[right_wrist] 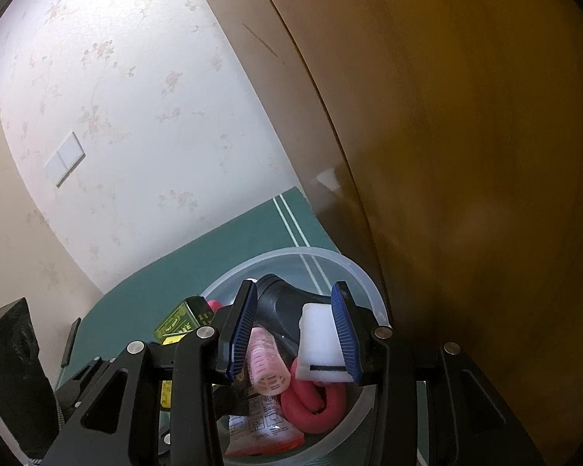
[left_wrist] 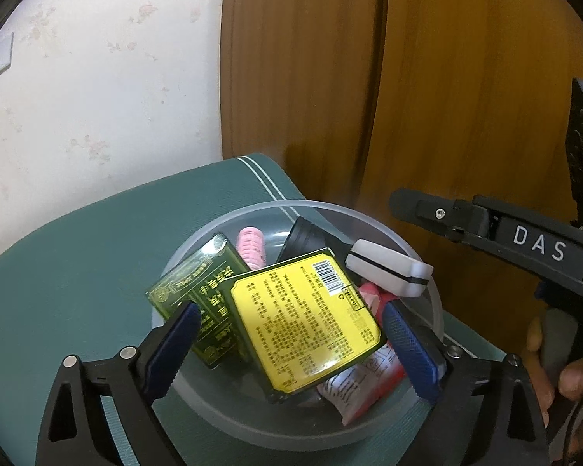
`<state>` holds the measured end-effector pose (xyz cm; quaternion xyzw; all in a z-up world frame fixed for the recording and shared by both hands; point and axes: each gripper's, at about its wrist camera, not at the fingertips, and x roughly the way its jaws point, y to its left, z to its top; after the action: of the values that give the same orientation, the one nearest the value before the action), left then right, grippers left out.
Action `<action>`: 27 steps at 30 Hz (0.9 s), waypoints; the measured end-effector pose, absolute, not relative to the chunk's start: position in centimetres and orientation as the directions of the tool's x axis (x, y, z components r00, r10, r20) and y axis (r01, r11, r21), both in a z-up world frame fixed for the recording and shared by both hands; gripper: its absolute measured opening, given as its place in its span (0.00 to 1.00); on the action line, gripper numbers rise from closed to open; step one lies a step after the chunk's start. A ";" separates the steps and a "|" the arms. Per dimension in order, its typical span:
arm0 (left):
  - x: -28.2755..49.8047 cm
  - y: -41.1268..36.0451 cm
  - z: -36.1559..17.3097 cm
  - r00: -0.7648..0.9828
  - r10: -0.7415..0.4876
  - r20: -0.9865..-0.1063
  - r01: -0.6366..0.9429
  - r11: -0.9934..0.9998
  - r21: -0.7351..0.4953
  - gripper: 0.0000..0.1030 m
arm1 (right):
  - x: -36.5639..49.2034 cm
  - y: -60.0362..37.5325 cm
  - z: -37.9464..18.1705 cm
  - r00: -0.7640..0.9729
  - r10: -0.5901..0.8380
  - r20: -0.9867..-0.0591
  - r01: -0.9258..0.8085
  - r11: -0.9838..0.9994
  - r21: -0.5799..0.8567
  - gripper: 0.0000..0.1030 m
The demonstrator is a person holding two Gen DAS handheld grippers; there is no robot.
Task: Organize objects
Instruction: 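Lower the yellow box into the bowl and open the left tool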
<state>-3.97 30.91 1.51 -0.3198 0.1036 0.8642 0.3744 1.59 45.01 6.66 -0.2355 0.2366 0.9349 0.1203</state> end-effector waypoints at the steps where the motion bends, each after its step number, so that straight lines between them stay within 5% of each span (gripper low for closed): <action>1: -4.0 30.8 1.5 -0.517 0.579 -0.630 -0.712 -0.700 -0.060 0.94 | 1.6 44.9 6.7 -0.860 0.112 -0.498 -0.336 -0.859 0.386 0.41; 27: -4.3 27.8 0.6 -0.609 0.484 -0.628 -0.621 -0.784 0.000 0.94 | 2.3 43.2 7.2 -0.862 0.107 -0.496 -0.330 -0.860 0.388 0.41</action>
<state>-4.32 27.83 0.61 -0.3147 0.1094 0.8904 0.3102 2.30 43.21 7.15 -0.2358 0.2369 0.9352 0.1167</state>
